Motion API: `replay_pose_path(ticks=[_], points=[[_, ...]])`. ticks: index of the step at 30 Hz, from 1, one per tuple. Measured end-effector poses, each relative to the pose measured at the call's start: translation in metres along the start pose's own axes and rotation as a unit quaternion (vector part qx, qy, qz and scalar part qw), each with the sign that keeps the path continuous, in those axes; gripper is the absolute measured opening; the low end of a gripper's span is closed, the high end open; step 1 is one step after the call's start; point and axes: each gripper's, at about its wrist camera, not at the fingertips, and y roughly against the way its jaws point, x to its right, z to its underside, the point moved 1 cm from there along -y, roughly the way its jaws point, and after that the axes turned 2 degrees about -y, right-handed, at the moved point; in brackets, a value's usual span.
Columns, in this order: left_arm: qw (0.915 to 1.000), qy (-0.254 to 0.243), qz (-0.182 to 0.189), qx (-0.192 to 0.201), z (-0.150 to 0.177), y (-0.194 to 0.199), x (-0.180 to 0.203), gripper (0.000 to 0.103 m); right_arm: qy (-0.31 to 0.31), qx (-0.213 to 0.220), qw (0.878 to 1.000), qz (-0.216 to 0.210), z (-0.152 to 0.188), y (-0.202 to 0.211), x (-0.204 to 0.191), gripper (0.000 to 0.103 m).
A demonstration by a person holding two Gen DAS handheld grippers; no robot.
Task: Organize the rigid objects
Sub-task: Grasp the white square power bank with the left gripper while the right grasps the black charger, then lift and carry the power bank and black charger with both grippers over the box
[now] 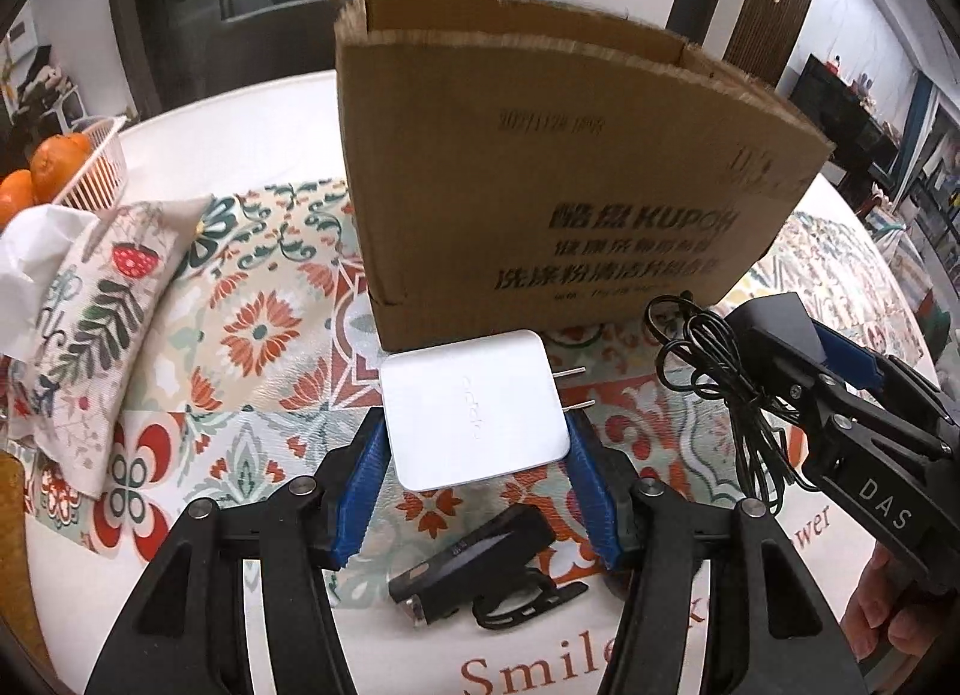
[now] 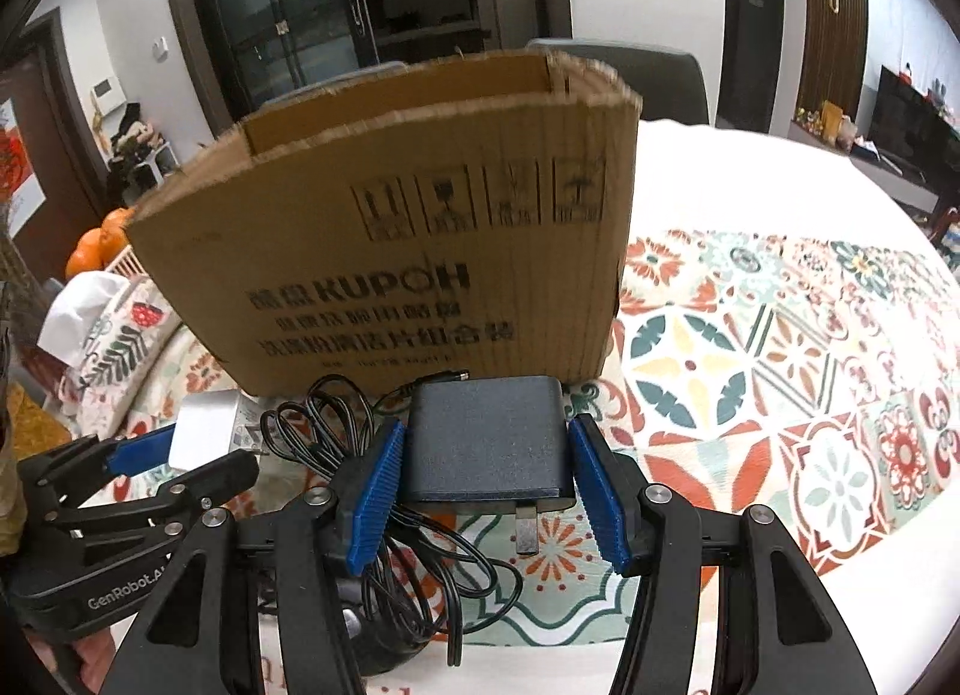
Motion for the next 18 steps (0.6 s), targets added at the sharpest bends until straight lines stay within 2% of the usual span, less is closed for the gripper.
replay_pose_path(ticks=[18], points=[[0.9972, -0.015, -0.004, 0.073, -0.011, 0.064, 0.017, 0.057, 0.011, 0.079, 0.997, -0.005, -0.013, 0.077, 0.014, 0.056]])
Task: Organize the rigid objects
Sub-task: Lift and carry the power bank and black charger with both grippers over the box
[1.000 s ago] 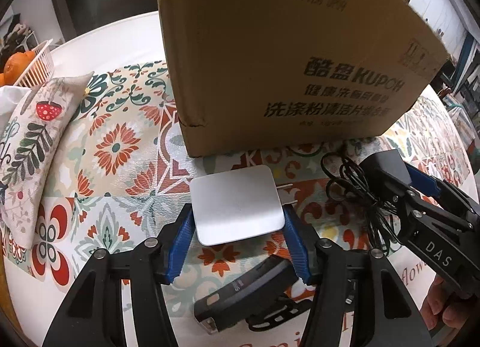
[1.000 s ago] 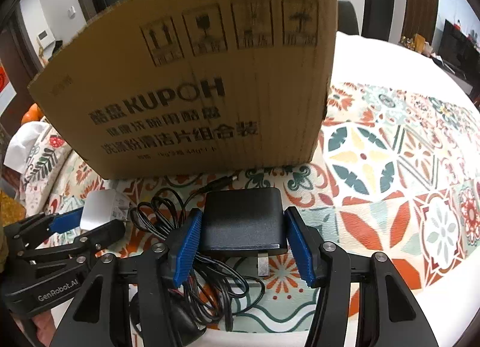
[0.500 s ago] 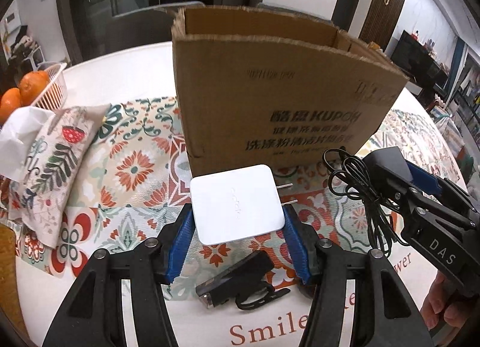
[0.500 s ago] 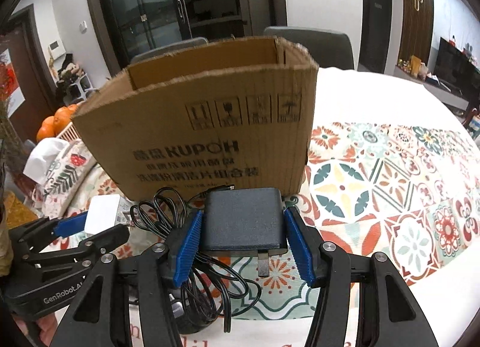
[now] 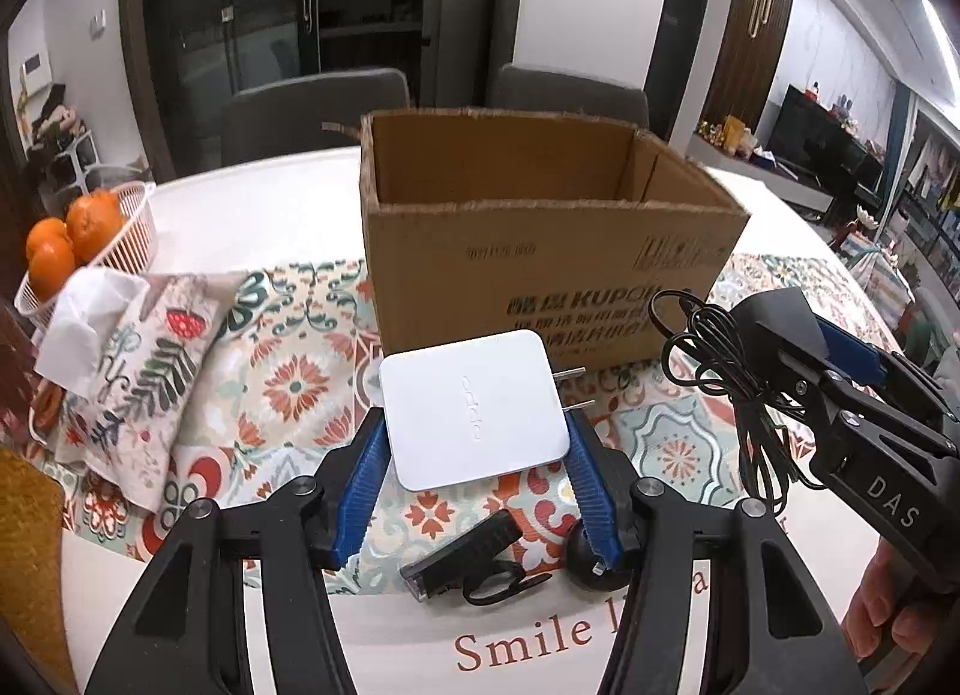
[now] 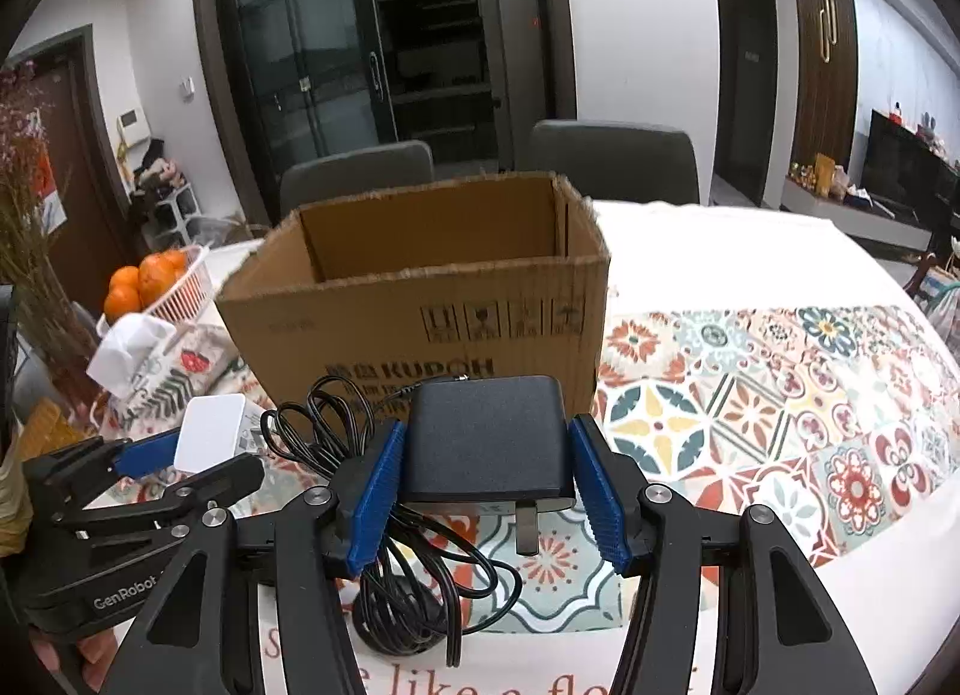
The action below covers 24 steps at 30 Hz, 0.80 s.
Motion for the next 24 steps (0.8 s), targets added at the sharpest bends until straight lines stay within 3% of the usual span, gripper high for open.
replay_pose_path(ticks=[24], points=[[0.9948, -0.037, 0.001, 0.095, -0.056, 0.049, 0.011, 0.057, -0.007, 0.094, 0.995, -0.014, -0.054, 0.038, -0.014, 0.056]])
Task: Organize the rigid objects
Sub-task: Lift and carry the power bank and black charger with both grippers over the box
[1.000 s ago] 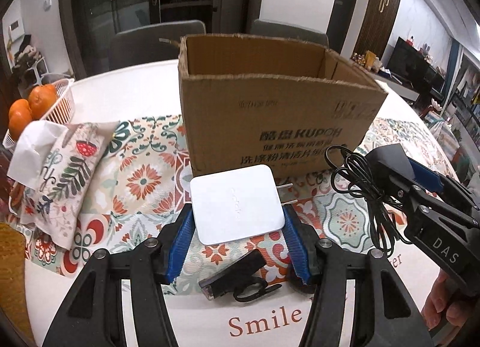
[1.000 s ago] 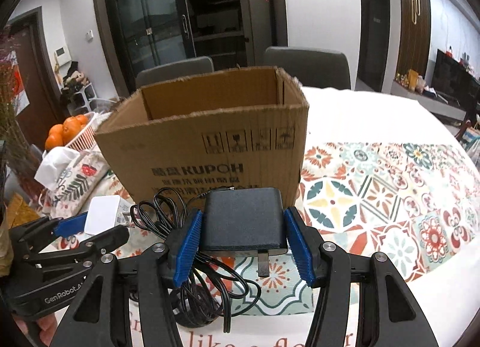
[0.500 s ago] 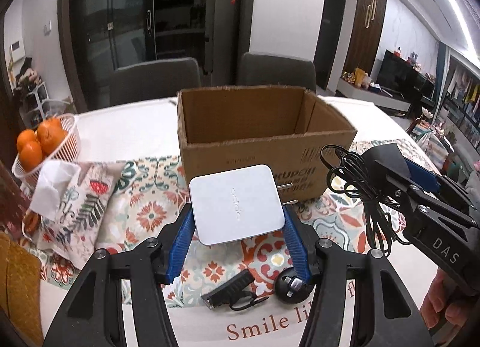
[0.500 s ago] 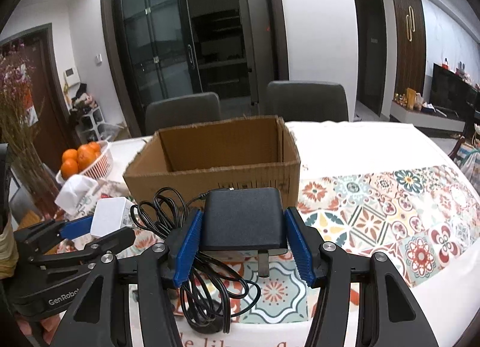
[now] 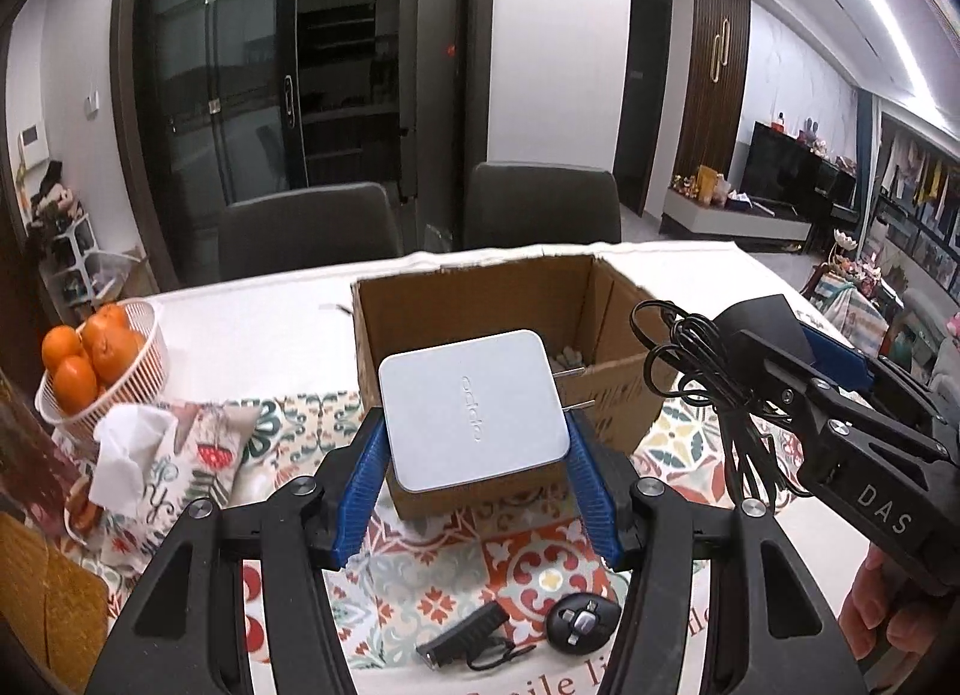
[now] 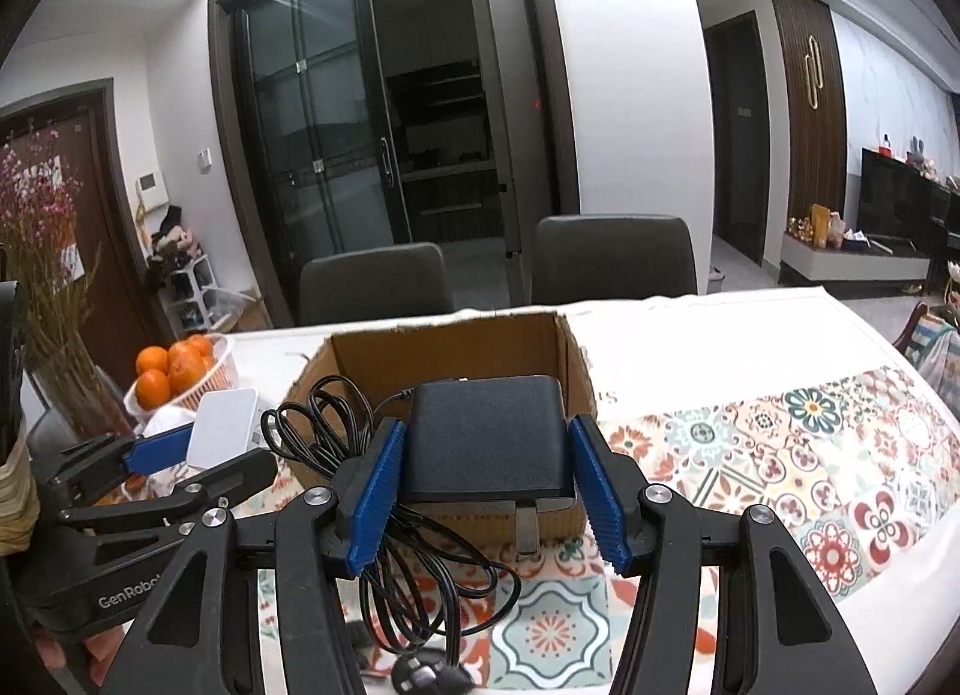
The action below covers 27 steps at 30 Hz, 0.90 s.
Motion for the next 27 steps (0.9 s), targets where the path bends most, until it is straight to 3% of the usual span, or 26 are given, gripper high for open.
replay_pose_path(ticks=[12, 27], points=[[0.9997, -0.005, -0.004, 0.022, -0.033, -0.008, -0.007, 0.057, 0.005, 0.028, 1.0, -0.002, -0.03, -0.009, -0.006, 0.056], [0.9997, -0.008, -0.013, 0.016, -0.061, -0.043, -0.023, 0.057, 0.017, 0.034, 0.999, -0.01, -0.05, -0.048, -0.012, 0.056]])
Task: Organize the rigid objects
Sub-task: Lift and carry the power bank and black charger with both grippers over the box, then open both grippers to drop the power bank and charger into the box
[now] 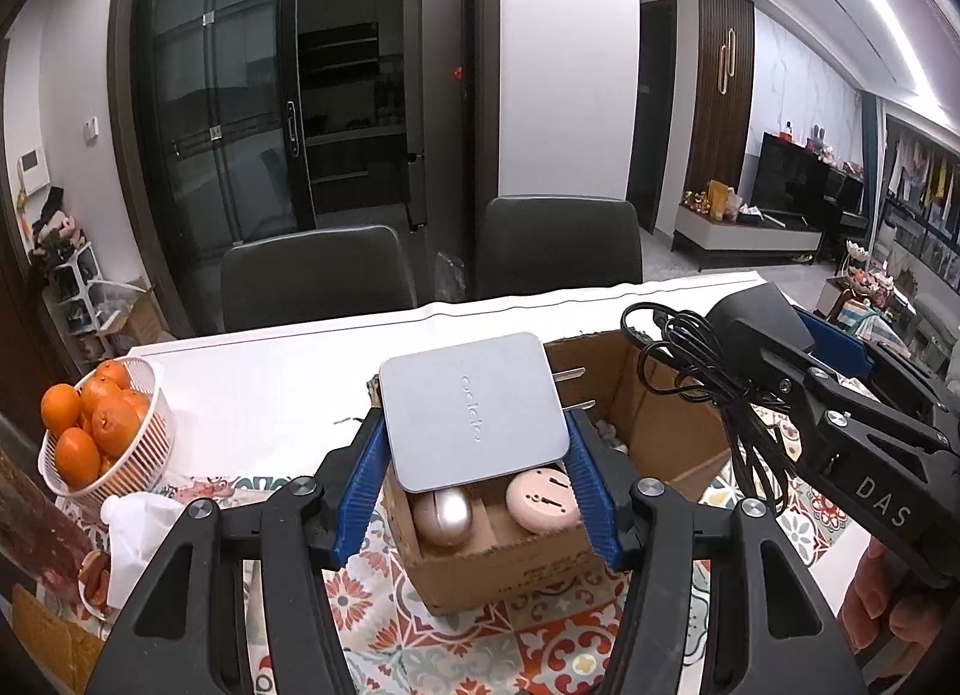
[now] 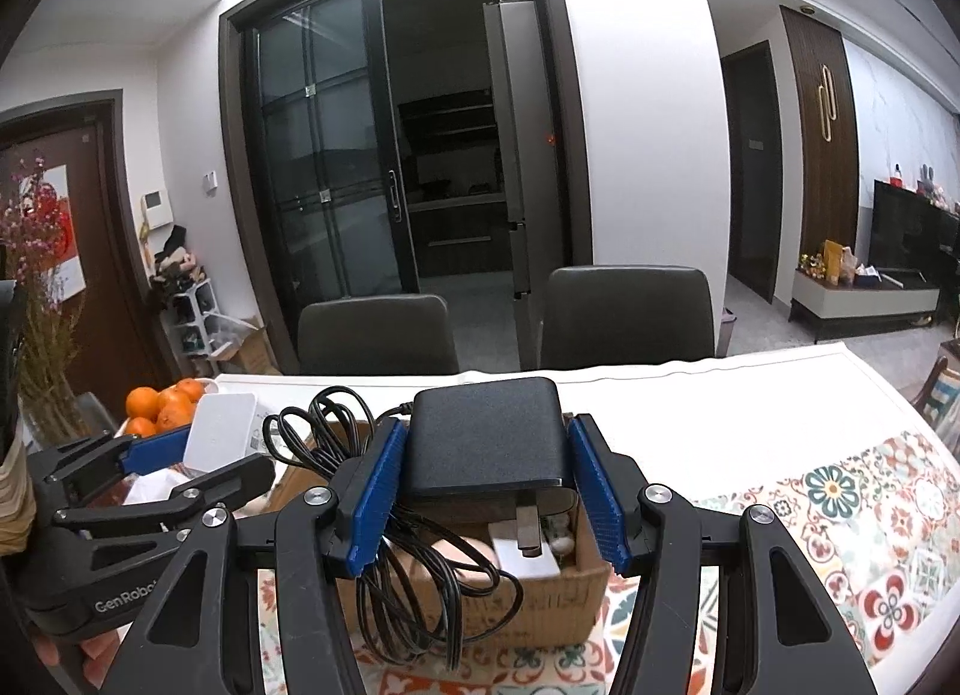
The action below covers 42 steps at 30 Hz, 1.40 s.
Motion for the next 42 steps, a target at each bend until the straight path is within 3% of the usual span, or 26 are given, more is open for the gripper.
replay_pose_path(ticks=[14, 38, 42], points=[[0.9994, -0.006, 0.0, -0.033, -0.01, -0.044, -0.007, 0.057, 0.002, -0.031, 0.999, -0.01, 0.0, -0.043, 0.003, 0.056], [0.9889, -0.05, 0.01, -0.14, 0.008, -0.116, 0.002, 0.057, 0.002, -0.154, 0.987, -0.046, 0.03, -0.133, 0.013, 0.056], [0.9903, -0.05, 0.005, -0.129, 0.007, -0.114, 0.004, 0.072, -0.004, -0.149, 0.988, -0.039, 0.029, -0.131, 0.017, 0.062]])
